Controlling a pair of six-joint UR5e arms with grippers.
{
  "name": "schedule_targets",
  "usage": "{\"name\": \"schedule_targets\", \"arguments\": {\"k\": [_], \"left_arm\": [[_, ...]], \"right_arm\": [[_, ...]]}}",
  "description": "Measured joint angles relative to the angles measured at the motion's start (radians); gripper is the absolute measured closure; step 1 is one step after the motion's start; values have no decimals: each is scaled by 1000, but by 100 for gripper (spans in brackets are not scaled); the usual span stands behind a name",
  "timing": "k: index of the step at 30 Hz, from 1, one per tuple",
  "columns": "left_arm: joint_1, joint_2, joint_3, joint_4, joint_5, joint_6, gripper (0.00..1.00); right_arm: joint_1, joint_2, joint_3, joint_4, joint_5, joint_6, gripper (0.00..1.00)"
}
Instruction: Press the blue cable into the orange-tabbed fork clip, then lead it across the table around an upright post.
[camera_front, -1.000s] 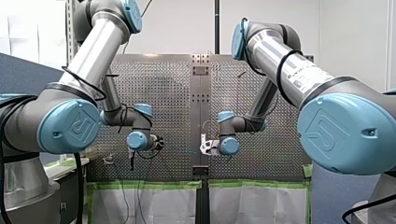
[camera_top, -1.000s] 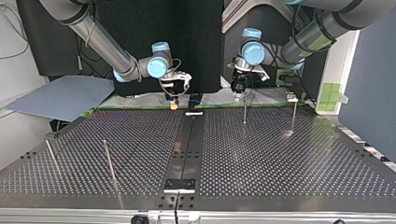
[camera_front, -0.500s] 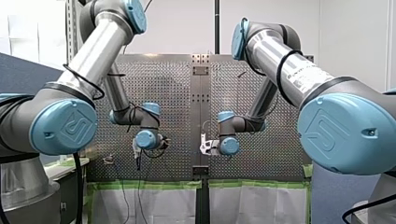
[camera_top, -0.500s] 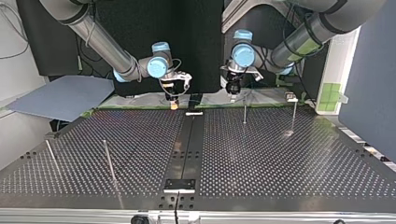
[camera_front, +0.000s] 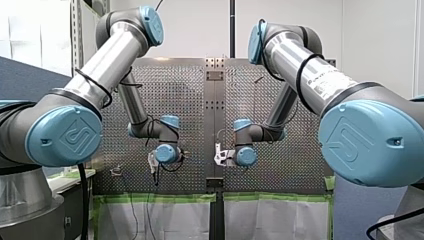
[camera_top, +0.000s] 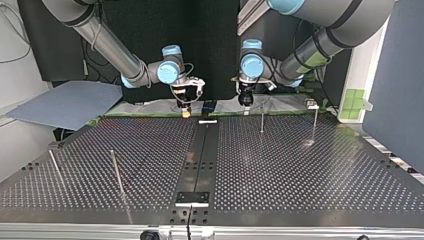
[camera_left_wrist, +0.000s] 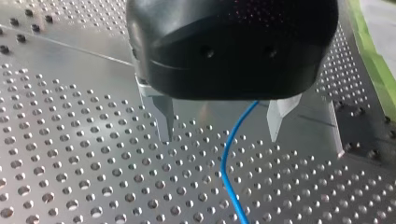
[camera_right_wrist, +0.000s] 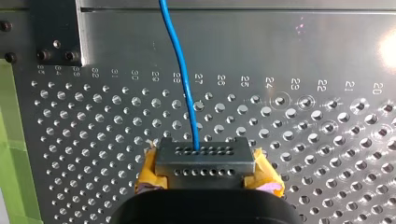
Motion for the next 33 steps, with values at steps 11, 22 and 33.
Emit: {"name": "schedule_targets", "arguments": {"k": [11,22,33], "left_arm": [[-2,-11,43,-4,-27,5,0],[-8,-15,75,-49,-57,13,0],[-22,-71,115,-86,-92,48,0]], "right_arm": [[0,0,1,-1,-2,0,100],[0,0,0,-3,-8,4,100],[-1,0,0,-1,-20,8,100]]}}
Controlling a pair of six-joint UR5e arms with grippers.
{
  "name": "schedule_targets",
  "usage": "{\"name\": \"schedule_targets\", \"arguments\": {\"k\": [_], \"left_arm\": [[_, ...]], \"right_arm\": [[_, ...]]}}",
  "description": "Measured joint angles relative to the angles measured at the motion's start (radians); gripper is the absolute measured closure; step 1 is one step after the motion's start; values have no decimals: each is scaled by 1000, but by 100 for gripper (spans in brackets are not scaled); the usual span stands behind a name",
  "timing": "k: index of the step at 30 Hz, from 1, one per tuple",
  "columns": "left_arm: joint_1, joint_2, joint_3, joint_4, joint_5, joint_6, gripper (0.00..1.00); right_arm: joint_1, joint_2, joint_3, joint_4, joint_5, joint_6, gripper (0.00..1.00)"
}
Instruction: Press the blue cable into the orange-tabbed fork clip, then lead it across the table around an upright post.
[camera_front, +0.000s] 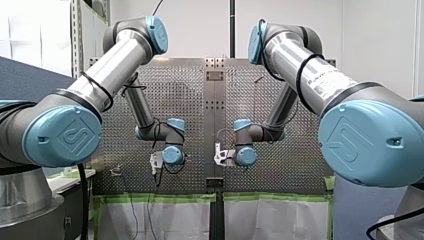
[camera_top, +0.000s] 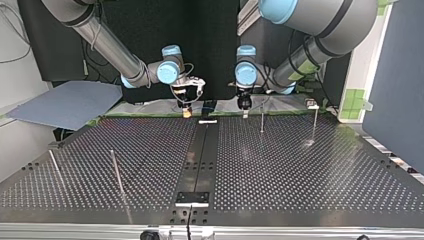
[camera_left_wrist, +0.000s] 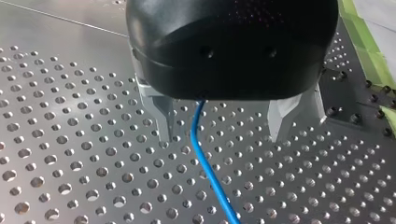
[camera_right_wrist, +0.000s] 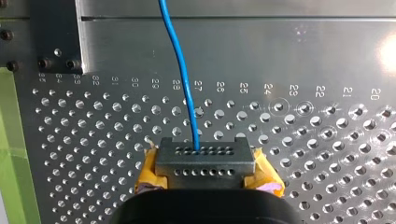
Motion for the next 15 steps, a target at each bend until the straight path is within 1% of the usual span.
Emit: {"name": "schedule_targets", "arguments": {"k": [9,13,14,15], "left_arm": [[-13,-1,11,11,-21,7,0],[-16,-1,12,10,-50,27,0],[-17,-1,12,6,-61,37,5],[-18,-1,12,2,-70,45,5]], "right_arm": [[0,0,0,3,-2,0,100],[0,0,0,3,-2,0,100],[0,0,0,3,-2,0,100],[0,0,0,3,-2,0,100]]}}
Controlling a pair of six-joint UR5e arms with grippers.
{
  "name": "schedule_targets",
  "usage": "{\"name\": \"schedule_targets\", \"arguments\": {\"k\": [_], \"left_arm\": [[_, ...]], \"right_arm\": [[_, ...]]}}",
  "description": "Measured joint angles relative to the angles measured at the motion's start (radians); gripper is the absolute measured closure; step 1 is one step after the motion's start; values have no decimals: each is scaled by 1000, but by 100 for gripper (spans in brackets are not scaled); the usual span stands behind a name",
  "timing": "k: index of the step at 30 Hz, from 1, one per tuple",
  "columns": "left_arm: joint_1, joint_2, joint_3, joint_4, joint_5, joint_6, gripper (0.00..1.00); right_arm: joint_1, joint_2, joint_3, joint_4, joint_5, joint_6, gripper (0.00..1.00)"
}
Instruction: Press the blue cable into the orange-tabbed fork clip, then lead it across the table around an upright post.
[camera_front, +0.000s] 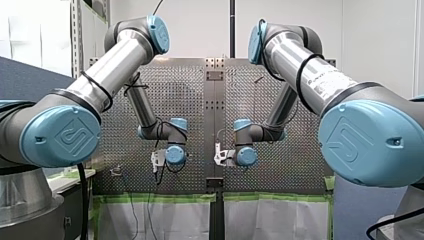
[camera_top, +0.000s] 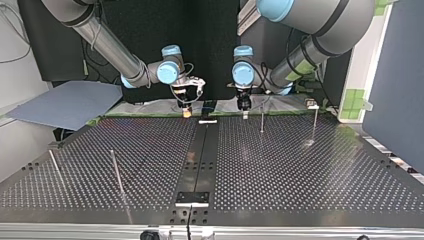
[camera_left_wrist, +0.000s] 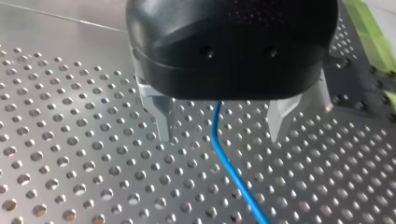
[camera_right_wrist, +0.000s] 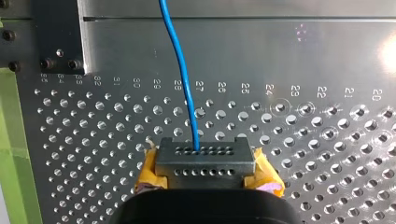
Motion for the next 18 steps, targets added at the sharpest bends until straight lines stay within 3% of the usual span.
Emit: {"name": "schedule_targets", "arguments": {"k": [2,3,4,5,6,7,18], "left_arm": [[-2,0,0,-11,-21,20,50],[-3,0,0,-14,-30,29,50],[-4,0,0,-16,-40,39,67],[-5,0,0,-17,-52,50,93],[-6,0,0,-18,-61,56,93],[-8,0,0,-18,-69,61,100],[-16,0,9,-22,-97,82,100]], "right_arm": [[0,0,0,0,-1,0,100],[0,0,0,0,-1,0,100],[0,0,0,0,-1,0,100],[0,0,0,0,-1,0,100],[0,0,0,0,-1,0,100],[0,0,0,0,-1,0,100],[0,0,0,1,-1,-2,100]]}}
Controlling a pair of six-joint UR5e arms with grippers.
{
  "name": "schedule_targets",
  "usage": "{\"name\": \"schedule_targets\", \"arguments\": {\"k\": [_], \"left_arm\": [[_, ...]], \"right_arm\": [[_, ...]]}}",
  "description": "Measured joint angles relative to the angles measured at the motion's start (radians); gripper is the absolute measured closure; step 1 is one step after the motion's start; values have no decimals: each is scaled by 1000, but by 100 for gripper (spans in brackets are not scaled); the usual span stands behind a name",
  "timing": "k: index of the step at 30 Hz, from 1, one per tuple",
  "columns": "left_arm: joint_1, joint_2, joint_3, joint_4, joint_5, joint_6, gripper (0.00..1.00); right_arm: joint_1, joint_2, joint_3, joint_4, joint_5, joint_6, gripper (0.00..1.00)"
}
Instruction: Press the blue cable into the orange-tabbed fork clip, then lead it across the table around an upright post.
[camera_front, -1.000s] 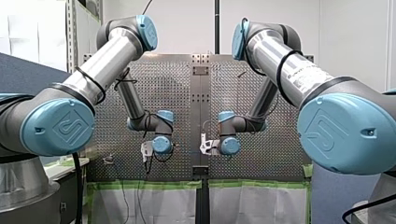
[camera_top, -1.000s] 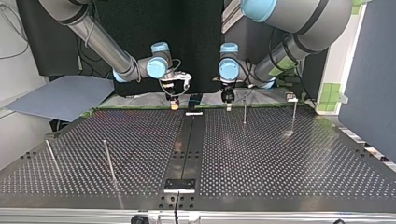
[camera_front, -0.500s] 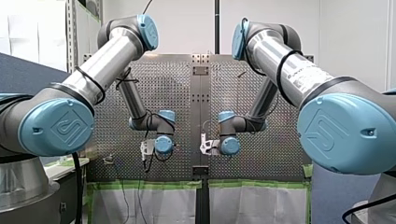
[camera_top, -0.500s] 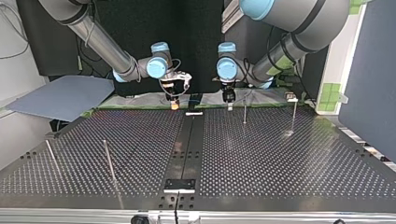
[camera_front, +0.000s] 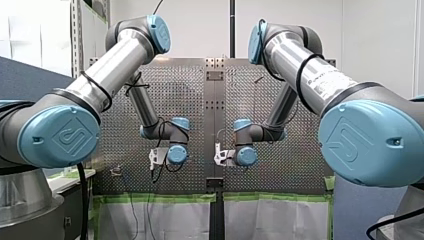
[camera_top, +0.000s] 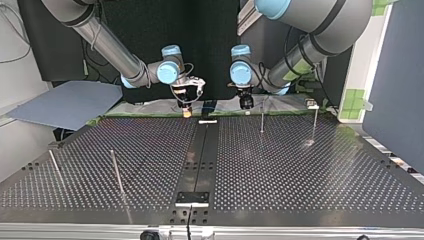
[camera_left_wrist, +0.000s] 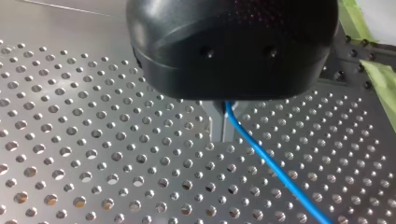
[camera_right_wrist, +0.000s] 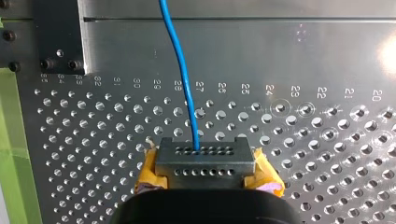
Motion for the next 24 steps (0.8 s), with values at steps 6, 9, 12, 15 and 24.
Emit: {"name": "schedule_targets", "arguments": {"k": [6,9,12,15,24], "left_arm": [[0,0,0,-1,2,1,100],[-1,1,0,-5,3,3,100],[-3,11,0,-19,1,12,100],[-9,34,0,-32,-1,20,100],[-43,117,0,-95,2,11,100]], "right_arm": [[0,0,0,4,0,-1,100],[0,0,0,7,0,-1,100],[-2,-1,-7,20,0,-4,100],[-3,-9,-23,43,2,-6,100],[-2,-87,-33,129,2,-7,100]]}}
